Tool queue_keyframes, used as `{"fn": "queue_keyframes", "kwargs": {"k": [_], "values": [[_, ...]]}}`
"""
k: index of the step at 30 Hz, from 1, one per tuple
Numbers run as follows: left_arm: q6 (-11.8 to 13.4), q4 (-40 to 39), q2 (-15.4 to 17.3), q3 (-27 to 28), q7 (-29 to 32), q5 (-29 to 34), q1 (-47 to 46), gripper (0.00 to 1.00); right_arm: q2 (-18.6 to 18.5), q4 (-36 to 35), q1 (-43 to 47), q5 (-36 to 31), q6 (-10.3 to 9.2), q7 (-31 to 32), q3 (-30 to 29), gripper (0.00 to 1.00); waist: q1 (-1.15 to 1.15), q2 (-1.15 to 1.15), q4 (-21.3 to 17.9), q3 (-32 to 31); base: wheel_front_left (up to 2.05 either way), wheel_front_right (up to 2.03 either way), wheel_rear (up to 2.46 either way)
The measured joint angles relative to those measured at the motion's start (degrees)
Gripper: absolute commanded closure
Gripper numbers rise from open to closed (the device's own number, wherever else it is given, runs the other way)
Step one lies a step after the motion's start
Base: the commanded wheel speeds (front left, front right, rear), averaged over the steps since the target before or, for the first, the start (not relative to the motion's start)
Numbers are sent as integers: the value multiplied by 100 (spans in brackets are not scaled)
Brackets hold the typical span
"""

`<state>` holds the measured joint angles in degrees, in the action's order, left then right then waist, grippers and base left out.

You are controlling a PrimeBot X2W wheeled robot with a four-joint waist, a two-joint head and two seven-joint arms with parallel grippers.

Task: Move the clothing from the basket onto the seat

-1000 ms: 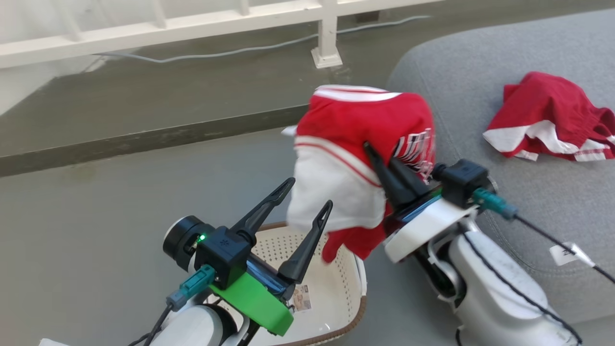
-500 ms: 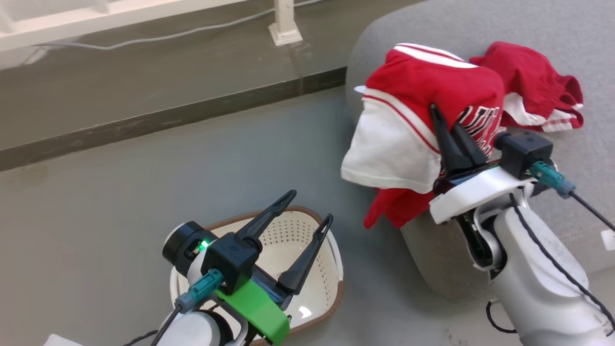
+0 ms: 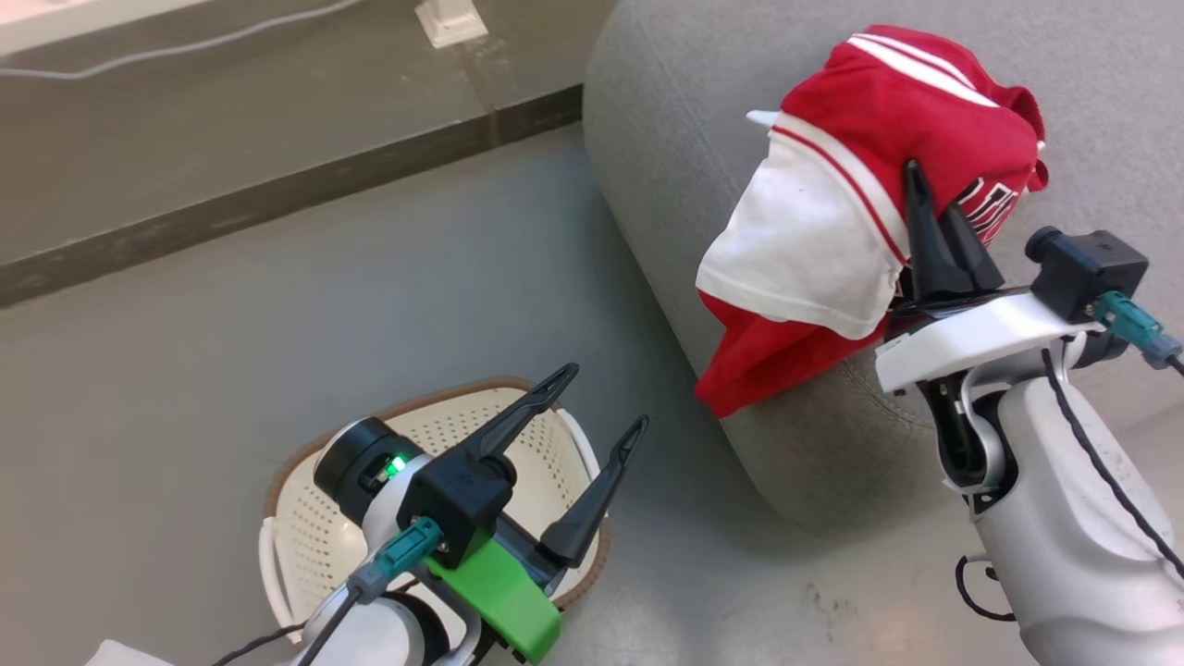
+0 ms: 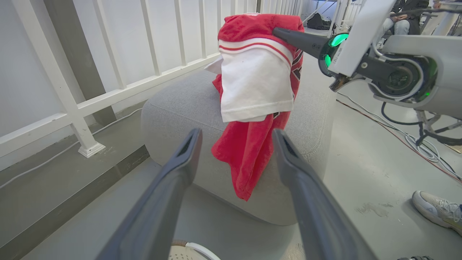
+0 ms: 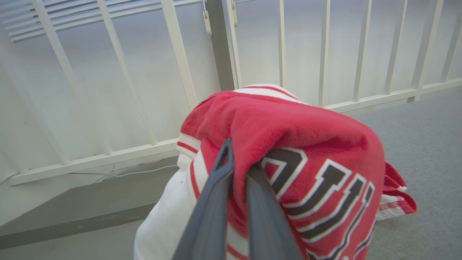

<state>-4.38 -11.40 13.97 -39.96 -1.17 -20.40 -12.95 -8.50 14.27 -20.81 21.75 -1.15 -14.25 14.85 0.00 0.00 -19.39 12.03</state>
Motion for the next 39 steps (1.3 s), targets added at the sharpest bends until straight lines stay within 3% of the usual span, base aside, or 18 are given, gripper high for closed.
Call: {"fn": "queue_keyframes", "kwargs": {"k": [18,26,39], "values": [[-73,-74,100,-118,175,49,-324,0,96,-185,-84,-18,5,-2,-704,100,0,0,-466,535,0,0,0],[-102,-118,108,-152,268,51,-390,0,-99,-181,-949,-111,81,-4,-914,100,0,0,-468,722,0,0,0],[-146,-244,110,-263,367,101,-778,0,-777,92,-2733,-165,112,-35,-1491,100,0,0,-279,1143,0,0,0]]}}
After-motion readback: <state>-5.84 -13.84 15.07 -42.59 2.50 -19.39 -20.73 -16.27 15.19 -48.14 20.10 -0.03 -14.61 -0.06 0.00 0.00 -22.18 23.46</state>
